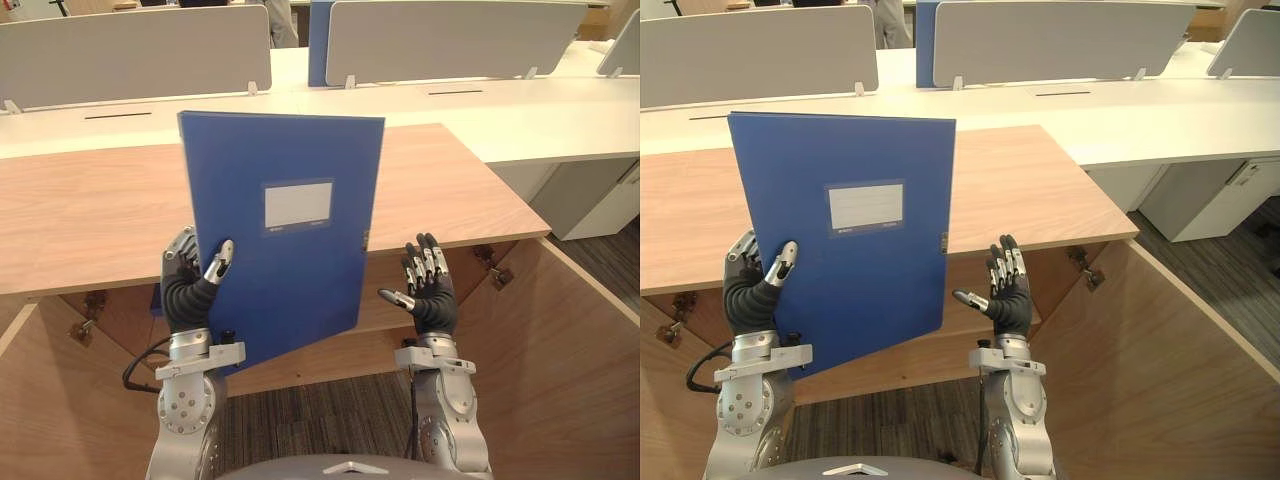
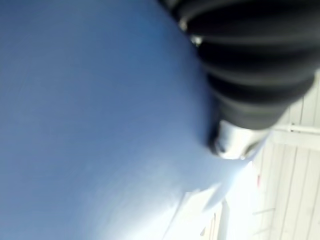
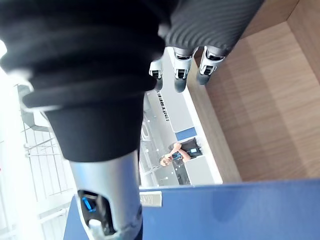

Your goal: Walk over to the cabinet, pick up the folder, carry it to the office cabinet, place the folder inside the office cabinet, then close the office cabinet door

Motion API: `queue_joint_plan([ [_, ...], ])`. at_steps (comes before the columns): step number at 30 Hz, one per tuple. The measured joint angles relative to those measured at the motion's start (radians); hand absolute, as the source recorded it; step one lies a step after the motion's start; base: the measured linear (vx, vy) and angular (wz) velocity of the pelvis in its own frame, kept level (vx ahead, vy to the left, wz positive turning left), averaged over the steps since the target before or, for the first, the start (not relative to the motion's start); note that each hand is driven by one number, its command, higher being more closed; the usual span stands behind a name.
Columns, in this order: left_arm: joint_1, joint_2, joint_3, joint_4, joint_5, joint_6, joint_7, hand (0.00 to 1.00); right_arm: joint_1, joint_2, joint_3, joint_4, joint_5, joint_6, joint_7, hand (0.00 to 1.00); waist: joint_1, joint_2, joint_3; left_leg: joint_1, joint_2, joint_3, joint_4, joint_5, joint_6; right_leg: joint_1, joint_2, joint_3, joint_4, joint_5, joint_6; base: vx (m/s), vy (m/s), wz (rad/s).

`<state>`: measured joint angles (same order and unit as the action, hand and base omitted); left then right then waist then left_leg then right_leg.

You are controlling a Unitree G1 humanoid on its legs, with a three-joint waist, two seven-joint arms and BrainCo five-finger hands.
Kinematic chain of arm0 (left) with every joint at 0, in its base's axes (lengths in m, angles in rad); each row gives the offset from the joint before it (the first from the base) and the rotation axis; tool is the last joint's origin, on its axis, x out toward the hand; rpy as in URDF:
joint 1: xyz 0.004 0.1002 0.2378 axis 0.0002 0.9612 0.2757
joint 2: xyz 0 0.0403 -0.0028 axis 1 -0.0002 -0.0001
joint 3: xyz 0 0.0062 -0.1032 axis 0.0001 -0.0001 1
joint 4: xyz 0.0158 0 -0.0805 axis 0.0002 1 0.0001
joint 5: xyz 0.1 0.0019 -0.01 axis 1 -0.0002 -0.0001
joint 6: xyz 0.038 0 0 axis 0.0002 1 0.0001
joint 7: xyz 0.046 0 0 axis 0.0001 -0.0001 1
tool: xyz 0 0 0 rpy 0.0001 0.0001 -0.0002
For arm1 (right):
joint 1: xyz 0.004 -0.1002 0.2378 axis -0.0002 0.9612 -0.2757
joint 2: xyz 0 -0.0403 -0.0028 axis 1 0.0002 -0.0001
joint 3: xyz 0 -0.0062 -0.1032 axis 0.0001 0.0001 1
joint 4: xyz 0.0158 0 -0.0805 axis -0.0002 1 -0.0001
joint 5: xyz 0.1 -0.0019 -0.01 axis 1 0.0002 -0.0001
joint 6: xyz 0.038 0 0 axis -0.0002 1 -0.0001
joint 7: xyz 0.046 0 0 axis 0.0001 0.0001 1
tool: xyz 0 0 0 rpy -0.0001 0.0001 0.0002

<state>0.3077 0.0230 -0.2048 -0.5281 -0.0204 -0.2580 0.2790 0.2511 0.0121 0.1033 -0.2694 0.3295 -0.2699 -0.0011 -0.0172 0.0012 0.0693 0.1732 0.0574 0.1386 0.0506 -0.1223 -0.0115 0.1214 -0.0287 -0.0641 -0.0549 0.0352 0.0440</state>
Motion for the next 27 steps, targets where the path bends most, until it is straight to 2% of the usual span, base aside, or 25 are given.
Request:
queue_joint_plan([
  [6, -0.028, 0.008, -0.039, 0.0, -0.009, -0.021, -0.028, 1.0, -0.04, -0.022, 0.055, -0.009, 0.0, 0.0, 0.045, 0.0, 0.002, 0.0, 0.0, 0.0, 0.0, 0.0, 0.001, 0.0, 0.0, 0.001, 0.0, 0.001, -0.002, 0.003, 0.0, -0.01, -0.001, 0.0],
  [14, -0.057, 0.018, -0.053, 0.001, -0.018, -0.037, -0.044, 1.0, -0.062, -0.046, 0.073, -0.037, 0.033, -0.009, 0.066, 0.0, 0.001, 0.001, 0.0, 0.002, -0.001, 0.014, 0.001, 0.0, 0.0, 0.0, 0.002, 0.014, -0.009, 0.011, 0.001, -0.02, 0.0, -0.05],
  [23, -0.094, 0.05, -0.052, 0.026, -0.048, -0.069, -0.072, 1.0, -0.079, -0.118, 0.078, -0.037, 0.067, -0.007, 0.118, 0.0, 0.003, 0.002, -0.003, 0.002, -0.009, 0.027, 0.003, 0.0, 0.001, 0.001, -0.003, 0.027, -0.025, 0.029, 0.006, -0.03, 0.002, -0.04],
  [26, -0.094, 0.057, -0.051, 0.028, -0.077, -0.07, -0.086, 1.0, -0.093, -0.147, 0.081, -0.037, 0.068, 0.006, 0.13, 0.0, 0.004, 0.001, -0.003, 0.001, -0.01, 0.027, 0.004, 0.0, 0.001, 0.001, -0.004, 0.027, -0.025, 0.03, 0.006, 0.0, 0.0, 0.0],
  [27, -0.095, 0.057, -0.05, 0.028, -0.089, -0.071, -0.093, 1.0, -0.106, -0.156, 0.081, -0.035, 0.067, 0.013, 0.131, 1.0, 0.004, 0.001, -0.003, 0.001, -0.01, 0.027, 0.005, 0.0, 0.001, 0.001, -0.004, 0.027, -0.025, 0.03, 0.006, 0.0, 0.0, 0.0],
])
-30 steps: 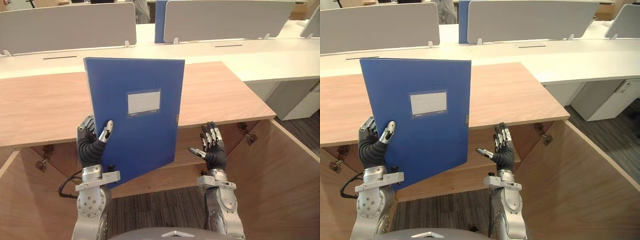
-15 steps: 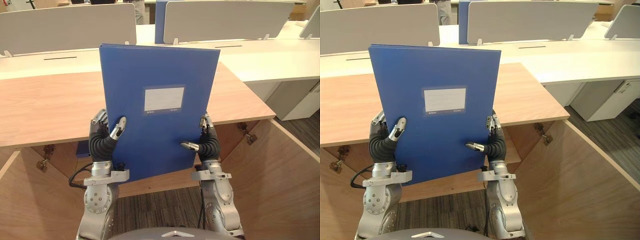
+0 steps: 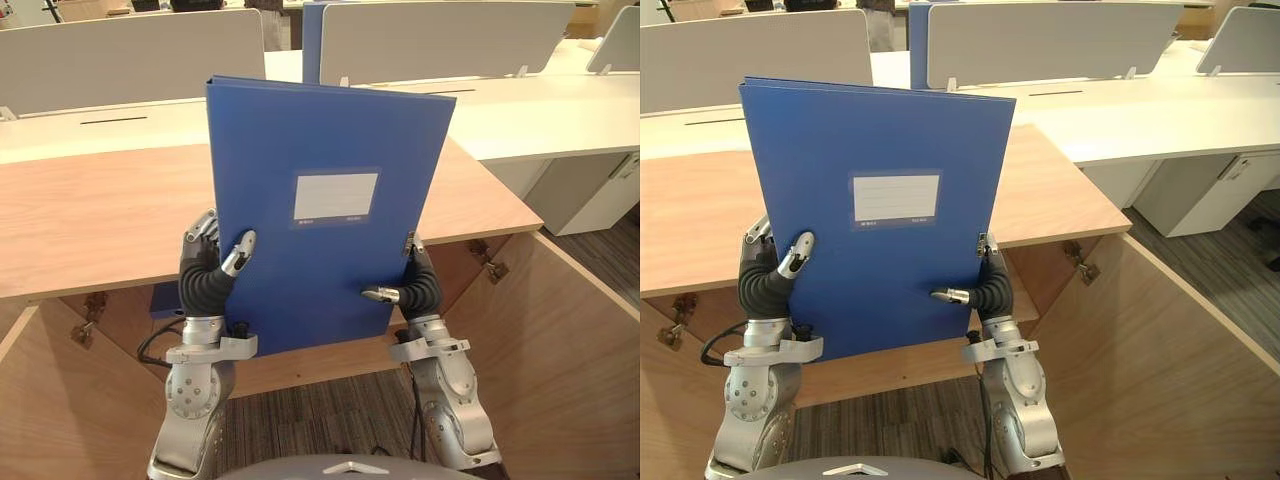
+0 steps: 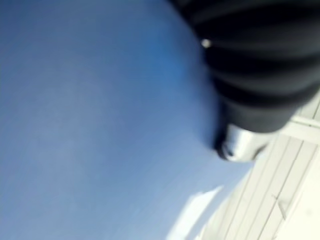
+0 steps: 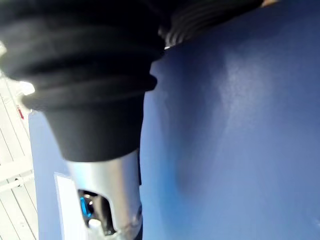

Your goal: Walk over to the cabinet, pick up the folder, carry it to the office cabinet, place the folder inside the office cabinet, then close the office cabinet door

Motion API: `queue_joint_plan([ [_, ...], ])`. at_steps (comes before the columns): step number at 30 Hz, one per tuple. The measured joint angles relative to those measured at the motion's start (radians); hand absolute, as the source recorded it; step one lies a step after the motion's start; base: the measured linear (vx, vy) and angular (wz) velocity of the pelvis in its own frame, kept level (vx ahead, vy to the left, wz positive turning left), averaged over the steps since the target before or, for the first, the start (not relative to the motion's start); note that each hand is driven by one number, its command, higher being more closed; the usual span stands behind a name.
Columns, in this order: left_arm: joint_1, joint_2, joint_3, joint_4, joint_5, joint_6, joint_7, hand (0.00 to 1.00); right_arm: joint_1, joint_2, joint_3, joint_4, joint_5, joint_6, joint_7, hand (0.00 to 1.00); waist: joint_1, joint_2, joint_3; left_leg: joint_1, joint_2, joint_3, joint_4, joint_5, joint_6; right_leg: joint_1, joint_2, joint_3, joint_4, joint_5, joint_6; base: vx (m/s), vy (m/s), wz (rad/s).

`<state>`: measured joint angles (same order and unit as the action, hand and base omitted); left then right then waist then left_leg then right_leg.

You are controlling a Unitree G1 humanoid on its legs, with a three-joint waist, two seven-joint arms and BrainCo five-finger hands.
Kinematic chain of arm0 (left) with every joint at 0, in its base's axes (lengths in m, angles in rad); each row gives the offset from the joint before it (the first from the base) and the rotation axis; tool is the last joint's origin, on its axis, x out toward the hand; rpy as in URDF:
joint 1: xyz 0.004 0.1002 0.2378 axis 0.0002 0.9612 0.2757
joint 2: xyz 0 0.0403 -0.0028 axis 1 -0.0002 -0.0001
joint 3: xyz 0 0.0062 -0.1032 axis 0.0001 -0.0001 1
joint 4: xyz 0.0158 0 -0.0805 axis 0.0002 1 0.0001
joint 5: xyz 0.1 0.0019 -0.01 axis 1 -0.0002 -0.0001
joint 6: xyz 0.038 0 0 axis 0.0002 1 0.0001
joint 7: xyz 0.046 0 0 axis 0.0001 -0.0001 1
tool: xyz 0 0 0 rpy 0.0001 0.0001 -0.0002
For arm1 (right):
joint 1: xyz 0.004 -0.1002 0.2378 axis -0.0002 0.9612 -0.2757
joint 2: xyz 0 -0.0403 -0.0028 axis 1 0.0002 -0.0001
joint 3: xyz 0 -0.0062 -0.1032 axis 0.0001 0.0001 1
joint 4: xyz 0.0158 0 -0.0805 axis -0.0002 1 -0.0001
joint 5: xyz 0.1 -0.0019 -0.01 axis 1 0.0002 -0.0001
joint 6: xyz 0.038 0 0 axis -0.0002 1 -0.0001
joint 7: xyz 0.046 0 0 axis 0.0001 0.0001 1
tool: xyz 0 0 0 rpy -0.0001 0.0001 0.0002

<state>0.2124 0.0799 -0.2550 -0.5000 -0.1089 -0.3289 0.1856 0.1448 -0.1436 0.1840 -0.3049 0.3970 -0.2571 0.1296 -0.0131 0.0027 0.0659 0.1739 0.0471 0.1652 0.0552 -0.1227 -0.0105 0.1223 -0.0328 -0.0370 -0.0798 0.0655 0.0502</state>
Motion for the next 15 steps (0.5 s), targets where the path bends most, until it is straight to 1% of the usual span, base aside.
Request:
queue_joint_plan([
  [4, -0.012, 0.006, 0.014, 0.001, -0.026, -0.001, -0.03, 1.0, -0.024, -0.026, 0.003, 0.008, 0.0, 0.005, 0.019, 1.0, 0.002, 0.0, -0.001, -0.003, 0.0, -0.002, 0.003, 0.0, 0.0, -0.001, 0.0, -0.002, 0.0, 0.001, 0.0, 0.0, 0.0, 0.0],
  [6, -0.02, 0.023, 0.017, 0.001, -0.046, -0.008, -0.049, 1.0, -0.043, -0.035, 0.003, 0.015, 0.009, 0.02, 0.024, 1.0, 0.002, 0.0, -0.001, -0.004, 0.0, -0.003, 0.003, 0.0, 0.0, -0.001, 0.0, -0.003, 0.0, 0.001, -0.001, 0.0, 0.0, 0.0],
  [8, -0.025, 0.024, 0.019, 0.001, -0.046, -0.009, -0.061, 1.0, -0.048, -0.035, 0.003, 0.024, 0.011, 0.021, 0.024, 1.0, 0.003, -0.001, -0.002, -0.005, 0.0, -0.004, 0.004, 0.0, 0.0, -0.001, -0.001, -0.005, 0.0, 0.001, -0.001, 0.0, 0.0, 0.0],
  [10, -0.025, 0.027, 0.02, 0.011, -0.051, -0.009, -0.066, 1.0, -0.057, -0.036, 0.003, 0.052, 0.015, 0.022, 0.034, 1.0, 0.003, -0.003, -0.004, -0.008, -0.001, -0.006, 0.004, 0.001, 0.001, -0.002, -0.002, -0.007, 0.0, 0.002, 0.0, -0.02, -0.001, 0.02],
  [15, -0.026, 0.027, 0.028, 0.024, -0.068, -0.009, -0.07, 1.0, -0.057, -0.047, 0.008, 0.052, 0.029, 0.026, 0.044, 1.0, 0.003, -0.012, -0.011, -0.018, -0.004, -0.02, 0.004, 0.004, 0.005, -0.006, -0.005, -0.02, 0.0, 0.002, 0.0, -0.01, -0.002, 0.08],
])
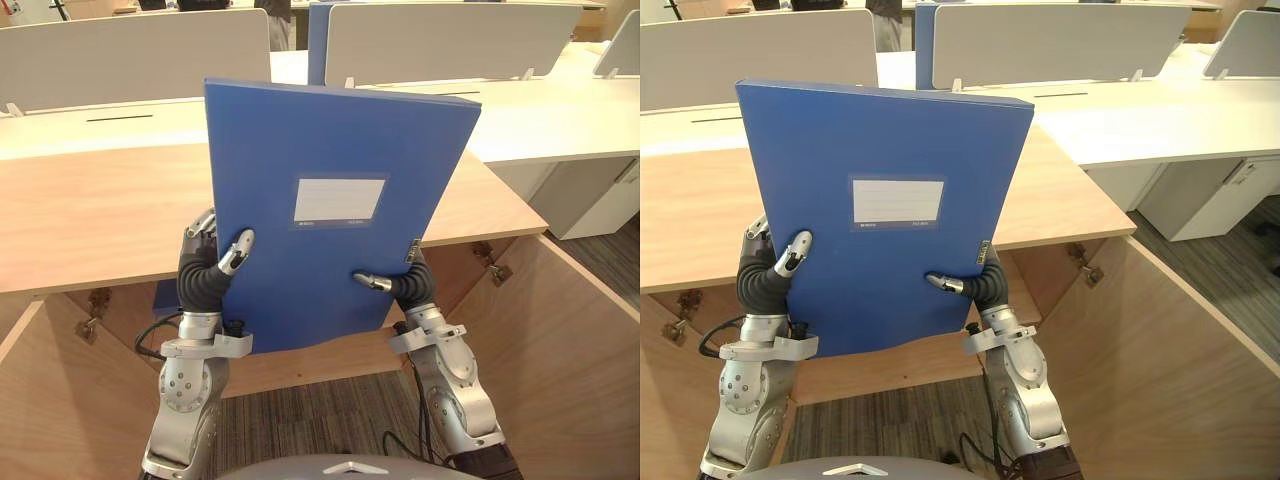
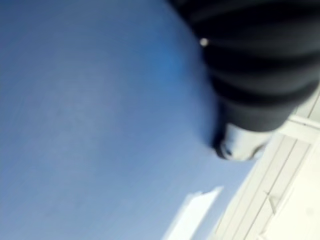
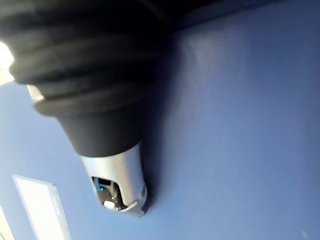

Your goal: Walk over to the cabinet, pick up the folder, carry it to the office cabinet, place the folder inside the office cabinet, then close the office cabinet door

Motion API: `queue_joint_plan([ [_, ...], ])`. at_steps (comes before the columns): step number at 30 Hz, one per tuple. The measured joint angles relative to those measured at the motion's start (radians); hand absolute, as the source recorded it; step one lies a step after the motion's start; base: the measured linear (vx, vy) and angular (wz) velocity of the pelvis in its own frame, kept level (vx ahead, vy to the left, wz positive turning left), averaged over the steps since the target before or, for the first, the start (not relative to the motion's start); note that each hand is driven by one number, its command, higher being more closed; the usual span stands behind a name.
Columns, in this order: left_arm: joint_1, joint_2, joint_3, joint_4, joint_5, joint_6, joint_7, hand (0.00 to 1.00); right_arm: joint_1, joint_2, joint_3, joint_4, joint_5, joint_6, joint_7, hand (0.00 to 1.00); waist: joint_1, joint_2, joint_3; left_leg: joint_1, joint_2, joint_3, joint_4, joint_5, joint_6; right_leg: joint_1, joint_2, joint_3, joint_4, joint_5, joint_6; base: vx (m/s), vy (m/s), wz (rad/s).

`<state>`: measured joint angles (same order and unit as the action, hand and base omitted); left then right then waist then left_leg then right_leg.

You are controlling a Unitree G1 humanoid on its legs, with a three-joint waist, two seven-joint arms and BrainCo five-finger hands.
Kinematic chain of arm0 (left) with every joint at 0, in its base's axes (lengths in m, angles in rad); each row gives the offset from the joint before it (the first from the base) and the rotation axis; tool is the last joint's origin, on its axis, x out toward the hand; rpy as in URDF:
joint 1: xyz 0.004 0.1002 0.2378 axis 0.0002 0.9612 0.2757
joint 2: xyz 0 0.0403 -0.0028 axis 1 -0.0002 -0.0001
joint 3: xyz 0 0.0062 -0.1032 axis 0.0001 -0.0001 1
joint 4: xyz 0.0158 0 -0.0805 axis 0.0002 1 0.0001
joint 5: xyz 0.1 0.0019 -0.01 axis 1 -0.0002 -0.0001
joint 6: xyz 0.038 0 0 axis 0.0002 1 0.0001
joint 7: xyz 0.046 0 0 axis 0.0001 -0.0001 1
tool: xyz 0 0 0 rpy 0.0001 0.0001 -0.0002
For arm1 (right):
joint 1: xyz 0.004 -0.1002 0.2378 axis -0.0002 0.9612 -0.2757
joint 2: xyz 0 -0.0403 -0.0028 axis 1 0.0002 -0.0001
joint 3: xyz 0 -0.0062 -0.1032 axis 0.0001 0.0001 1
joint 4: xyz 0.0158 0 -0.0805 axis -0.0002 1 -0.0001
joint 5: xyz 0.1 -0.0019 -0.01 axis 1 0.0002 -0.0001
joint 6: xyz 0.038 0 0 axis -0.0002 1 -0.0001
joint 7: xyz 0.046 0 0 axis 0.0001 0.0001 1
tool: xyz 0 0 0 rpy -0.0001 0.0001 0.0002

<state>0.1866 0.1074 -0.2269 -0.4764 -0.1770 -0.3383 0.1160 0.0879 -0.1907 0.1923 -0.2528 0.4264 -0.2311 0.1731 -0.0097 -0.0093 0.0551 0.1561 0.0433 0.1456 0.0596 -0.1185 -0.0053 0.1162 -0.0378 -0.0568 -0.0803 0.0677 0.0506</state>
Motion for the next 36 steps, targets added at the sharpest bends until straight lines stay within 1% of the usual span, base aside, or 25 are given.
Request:
queue_joint_plan([
  [4, -0.002, 0.0, 0.001, 0.04, -0.017, -0.008, -0.011, 1.0, -0.011, -0.013, 0.006, 0.034, 0.0, 0.0, 0.004, 1.0, 0.002, -0.012, -0.012, -0.003, 0.0, -0.007, 0.001, 0.001, 0.0, 0.001, -0.001, -0.007, 0.0, 0.0, 0.0, -0.02, -0.003, 0.05],
  [5, -0.002, -0.001, 0.005, 0.048, -0.018, -0.008, -0.011, 0.0, -0.016, -0.013, 0.006, 0.039, -0.001, 0.003, 0.004, 1.0, 0.002, -0.013, -0.012, -0.003, -0.001, -0.007, 0.002, 0.002, 0.0, 0.001, -0.001, -0.007, 0.0, 0.002, 0.0, -0.04, 0.0, 0.0],
  [11, -0.002, -0.002, 0.01, 0.058, -0.016, -0.01, -0.011, 0.0, -0.021, -0.013, 0.006, 0.039, -0.005, 0.009, 0.003, 1.0, 0.001, -0.012, -0.013, -0.005, -0.001, -0.007, 0.002, 0.004, 0.0, -0.001, -0.001, -0.006, 0.0, 0.005, -0.001, -0.02, -0.001, 0.0],
  [16, -0.001, -0.01, 0.025, 0.065, -0.014, -0.01, -0.01, 0.0, -0.022, 0.005, 0.003, 0.038, -0.045, 0.008, -0.002, 1.0, 0.001, -0.012, -0.013, -0.005, 0.001, -0.006, 0.002, 0.005, -0.001, -0.001, 0.001, -0.005, 0.0, 0.005, -0.002, 0.0, 0.0, 0.0],
  [21, 0.026, -0.014, 0.038, 0.065, -0.015, -0.01, -0.009, 0.0, -0.022, 0.036, -0.009, 0.032, -0.118, 0.007, -0.008, 1.0, 0.003, -0.012, -0.013, -0.005, 0.0, -0.007, 0.001, 0.005, -0.001, -0.001, 0.0, -0.006, 0.0, 0.005, -0.002, 0.0, 0.0, 0.0],
  [25, 0.071, -0.048, 0.065, 0.065, -0.015, -0.007, -0.015, 0.0, -0.022, 0.059, -0.02, 0.031, -0.182, 0.005, -0.012, 1.0, 0.01, -0.013, -0.012, -0.013, 0.0, -0.01, -0.002, 0.006, 0.0, -0.001, 0.0, -0.009, 0.0, 0.005, -0.002, -0.03, 0.0, 0.03],
  [28, 0.092, -0.051, 0.073, 0.065, -0.016, -0.006, -0.02, 0.0, -0.022, 0.066, -0.021, 0.03, -0.211, -0.002, -0.014, 1.0, 0.014, -0.013, -0.012, -0.013, 0.0, -0.014, -0.009, 0.01, 0.001, -0.001, -0.002, -0.013, 0.0, 0.005, -0.001, 0.0, 0.0, 0.04],
  [30, 0.11, -0.051, 0.08, 0.065, -0.016, -0.002, -0.035, 0.0, -0.022, 0.07, -0.032, 0.019, -0.237, -0.004, -0.021, 1.0, 0.017, -0.013, -0.012, -0.014, -0.001, -0.02, -0.01, 0.014, 0.0, 0.0, -0.008, -0.018, 0.0, 0.004, 0.0, 0.0, 0.0, 0.1],
  [33, 0.129, -0.054, 0.09, 0.065, -0.02, 0.003, -0.07, 0.0, -0.022, 0.092, -0.075, 0.01, -0.269, -0.005, -0.053, 1.0, 0.017, -0.015, -0.011, -0.014, -0.01, -0.041, -0.02, 0.024, 0.004, 0.006, -0.011, -0.04, 0.0, 0.0, 0.004, -0.01, -0.004, 0.2],
  [36, 0.151, -0.071, 0.115, 0.065, -0.039, 0.004, -0.101, 0.0, -0.022, 0.101, -0.097, 0.01, -0.277, -0.004, -0.054, 1.0, 0.021, -0.016, -0.01, -0.012, -0.015, -0.048, -0.034, 0.033, 0.005, 0.005, -0.016, -0.045, 0.0, 0.0, 0.005, -0.02, 0.005, 0.07],
])
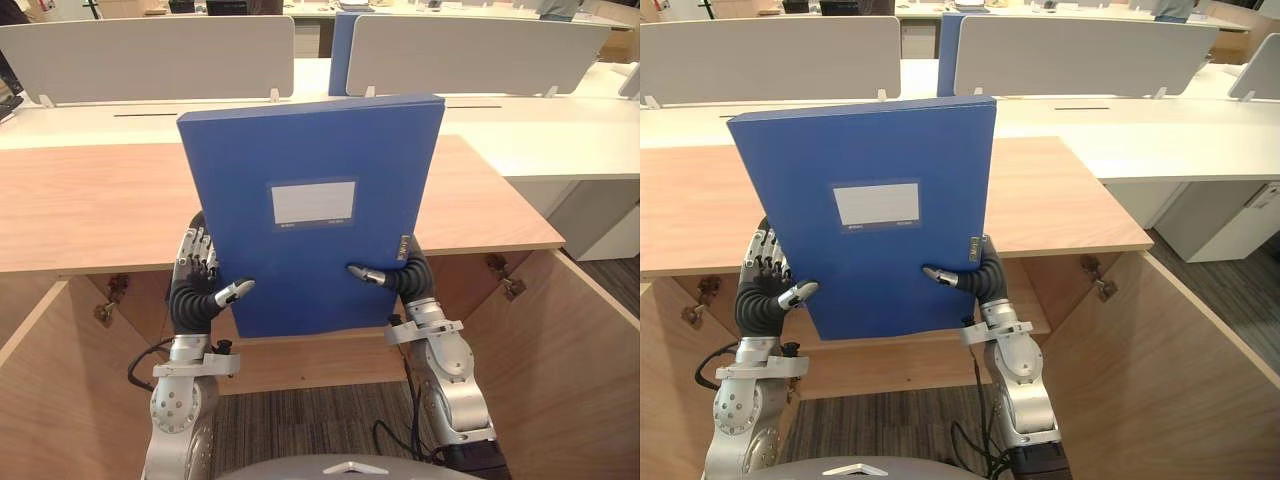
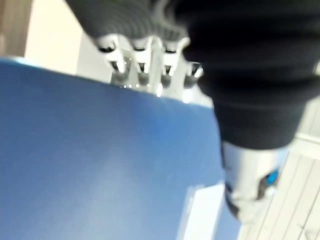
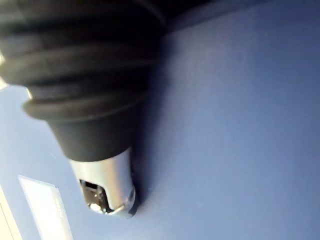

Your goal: Walk over to the cabinet, pick up the folder, carry it to the office cabinet, place the folder inside the office cabinet, then close the office cabinet door

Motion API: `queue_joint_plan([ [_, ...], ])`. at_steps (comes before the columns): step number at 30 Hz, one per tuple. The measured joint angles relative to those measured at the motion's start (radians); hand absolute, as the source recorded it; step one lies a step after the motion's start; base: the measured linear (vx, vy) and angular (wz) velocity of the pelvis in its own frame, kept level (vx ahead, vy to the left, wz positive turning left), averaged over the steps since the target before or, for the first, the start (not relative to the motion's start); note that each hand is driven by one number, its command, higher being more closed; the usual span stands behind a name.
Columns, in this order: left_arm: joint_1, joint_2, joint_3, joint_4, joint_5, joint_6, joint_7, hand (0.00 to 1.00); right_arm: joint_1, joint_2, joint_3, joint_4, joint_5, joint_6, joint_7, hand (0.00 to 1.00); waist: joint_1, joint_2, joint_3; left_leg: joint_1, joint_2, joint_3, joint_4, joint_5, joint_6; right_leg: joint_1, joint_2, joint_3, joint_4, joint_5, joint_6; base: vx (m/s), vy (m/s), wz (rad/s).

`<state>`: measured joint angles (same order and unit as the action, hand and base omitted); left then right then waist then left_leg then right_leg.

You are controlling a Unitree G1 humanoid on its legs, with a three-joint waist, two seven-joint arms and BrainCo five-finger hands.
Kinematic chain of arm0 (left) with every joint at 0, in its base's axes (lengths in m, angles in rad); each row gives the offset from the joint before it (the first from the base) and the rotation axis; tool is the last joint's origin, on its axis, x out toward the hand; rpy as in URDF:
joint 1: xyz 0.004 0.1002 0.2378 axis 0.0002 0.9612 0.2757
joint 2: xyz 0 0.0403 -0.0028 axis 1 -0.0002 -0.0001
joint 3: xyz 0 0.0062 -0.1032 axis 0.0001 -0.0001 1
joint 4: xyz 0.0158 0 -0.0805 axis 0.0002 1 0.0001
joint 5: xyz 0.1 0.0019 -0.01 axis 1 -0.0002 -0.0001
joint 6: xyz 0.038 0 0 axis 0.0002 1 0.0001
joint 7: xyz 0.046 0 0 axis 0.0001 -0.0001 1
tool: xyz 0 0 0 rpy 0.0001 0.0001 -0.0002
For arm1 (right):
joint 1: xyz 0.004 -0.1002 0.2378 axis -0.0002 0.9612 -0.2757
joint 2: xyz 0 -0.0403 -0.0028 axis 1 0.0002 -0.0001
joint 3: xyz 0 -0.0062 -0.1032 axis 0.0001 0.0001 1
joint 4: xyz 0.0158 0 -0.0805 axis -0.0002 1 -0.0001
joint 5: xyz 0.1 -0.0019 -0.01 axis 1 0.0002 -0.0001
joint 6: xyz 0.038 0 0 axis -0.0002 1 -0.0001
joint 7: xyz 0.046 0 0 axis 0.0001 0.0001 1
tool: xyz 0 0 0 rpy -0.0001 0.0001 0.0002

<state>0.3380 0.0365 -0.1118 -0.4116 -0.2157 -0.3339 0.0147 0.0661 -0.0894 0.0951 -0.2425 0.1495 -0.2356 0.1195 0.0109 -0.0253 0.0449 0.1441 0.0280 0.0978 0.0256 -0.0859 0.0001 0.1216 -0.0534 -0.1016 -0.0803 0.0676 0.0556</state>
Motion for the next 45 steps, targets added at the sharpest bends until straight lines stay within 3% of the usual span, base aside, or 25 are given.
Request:
queue_joint_plan([
  [6, 0.029, -0.006, 0.043, 0.043, -0.018, 0.012, -0.041, 0.0, 0.0, 0.0, -0.008, 0.0, -0.005, 0.0, 0.0, 1.0, 0.007, -0.005, 0.005, 0.011, -0.003, -0.018, -0.014, 0.01, 0.001, 0.013, -0.01, -0.019, 0.0, -0.005, 0.005, -0.01, 0.005, 0.09],
  [15, 0.054, -0.006, 0.083, 0.156, -0.011, 0.033, -0.044, 0.0, 0.0, 0.001, -0.033, 0.0, -0.036, 0.0, 0.0, 1.0, 0.017, -0.012, 0.01, 0.013, -0.006, -0.024, -0.021, 0.01, 0.001, 0.016, -0.013, -0.025, 0.0, -0.012, 0.007, 0.0, 0.0, 0.0],
  [29, 0.046, 0.027, 0.091, 0.398, 0.144, 0.066, -0.035, 0.0, 0.0, -0.005, -0.014, 0.0, -0.037, 0.0, 0.008, 1.0, 0.018, -0.023, 0.024, 0.01, -0.012, -0.043, -0.025, 0.01, 0.001, 0.016, -0.014, -0.045, 0.0, -0.022, 0.008, 0.0, -0.001, 0.04],
  [34, 0.021, 0.033, 0.093, 0.54, 0.182, 0.078, -0.006, 0.0, -0.001, -0.071, 0.054, 0.001, -0.056, 0.0, 0.006, 1.0, 0.021, -0.019, 0.034, -0.01, -0.012, -0.043, -0.023, 0.008, 0.001, -0.008, -0.015, -0.045, 0.017, -0.03, 0.008, -0.01, 0.0, 0.0],
  [38, -0.06, 0.036, 0.105, 0.645, 0.2, 0.098, 0.008, 0.0, -0.084, -0.112, 0.104, 0.039, -0.12, -0.003, 0.0, 1.0, 0.02, -0.009, 0.117, -0.104, -0.009, -0.045, 0.106, -0.026, -0.006, -0.119, -0.031, -0.042, 0.17, -0.081, 0.001, -0.07, 0.009, 0.01],
  [39, -0.089, 0.039, 0.11, 0.675, 0.201, 0.098, 0.024, 0.0, -0.121, -0.129, 0.12, 0.044, -0.136, -0.023, -0.002, 1.0, 0.019, -0.004, 0.15, -0.149, -0.009, -0.045, 0.165, -0.041, -0.004, -0.167, -0.04, -0.036, 0.235, -0.102, 0.0, -0.15, -0.003, -0.02],
  [45, -0.201, 0.075, 0.105, 0.811, 0.212, 0.116, 0.072, 0.0, -0.215, -0.164, 0.214, 0.154, -0.212, -0.022, -0.064, 1.0, 0.018, 0.012, 0.225, -0.37, -0.011, -0.018, 0.414, -0.129, 0.006, -0.424, -0.07, 0.003, 0.535, -0.206, -0.004, -0.22, -0.005, -0.05],
])
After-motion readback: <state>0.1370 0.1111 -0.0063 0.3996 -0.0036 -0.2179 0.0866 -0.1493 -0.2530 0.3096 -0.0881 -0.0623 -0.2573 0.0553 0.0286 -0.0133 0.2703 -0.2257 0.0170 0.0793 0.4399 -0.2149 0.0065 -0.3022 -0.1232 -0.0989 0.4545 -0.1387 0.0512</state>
